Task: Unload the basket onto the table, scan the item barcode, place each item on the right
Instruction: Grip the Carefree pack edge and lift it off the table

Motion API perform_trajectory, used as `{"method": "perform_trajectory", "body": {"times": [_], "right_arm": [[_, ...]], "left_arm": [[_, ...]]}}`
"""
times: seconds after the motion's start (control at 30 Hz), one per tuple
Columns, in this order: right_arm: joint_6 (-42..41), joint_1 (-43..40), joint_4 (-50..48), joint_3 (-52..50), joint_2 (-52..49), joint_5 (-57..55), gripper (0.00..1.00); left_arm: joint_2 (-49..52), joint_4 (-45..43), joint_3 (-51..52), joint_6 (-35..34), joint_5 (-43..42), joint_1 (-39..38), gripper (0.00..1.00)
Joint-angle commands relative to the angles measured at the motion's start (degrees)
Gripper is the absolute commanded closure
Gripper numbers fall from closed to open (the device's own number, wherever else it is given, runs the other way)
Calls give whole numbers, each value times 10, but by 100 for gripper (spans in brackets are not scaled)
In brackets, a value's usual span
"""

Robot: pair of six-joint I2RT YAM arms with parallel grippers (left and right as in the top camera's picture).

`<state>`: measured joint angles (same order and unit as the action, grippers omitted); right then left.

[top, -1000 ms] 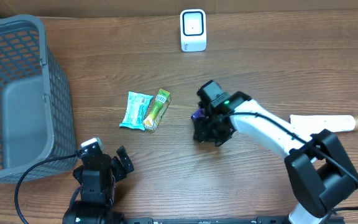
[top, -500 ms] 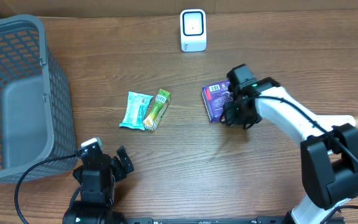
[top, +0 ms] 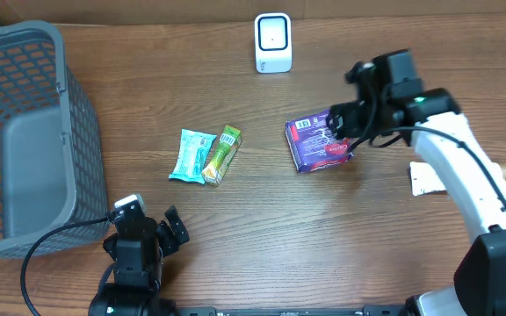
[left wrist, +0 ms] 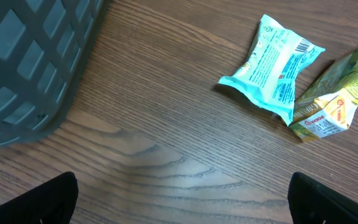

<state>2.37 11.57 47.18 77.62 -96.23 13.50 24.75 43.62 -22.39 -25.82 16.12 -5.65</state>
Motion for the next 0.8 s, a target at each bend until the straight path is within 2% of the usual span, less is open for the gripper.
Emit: {"method": "perform_trajectory", "body": {"times": [0.0, 0.13, 0.27, 0.53, 0.77], "right_arm": [[58, -27, -8, 2, -40, 28, 18], [85, -46, -18, 2, -94, 69, 18], [117, -69, -23, 2, -134, 166, 16], [131, -100, -58, 2, -211, 288, 17], [124, -100, -75, -1, -235, 316, 35]], "left_arm": [[-5, -3, 2, -10, 8, -1, 0], [-5, -3, 2, -10, 8, -1, 0], [-5, -3, 2, -10, 8, -1, 1], [-5, -3, 2, -10, 8, -1, 0], [-5, -3, 2, -10, 8, -1, 0]]}}
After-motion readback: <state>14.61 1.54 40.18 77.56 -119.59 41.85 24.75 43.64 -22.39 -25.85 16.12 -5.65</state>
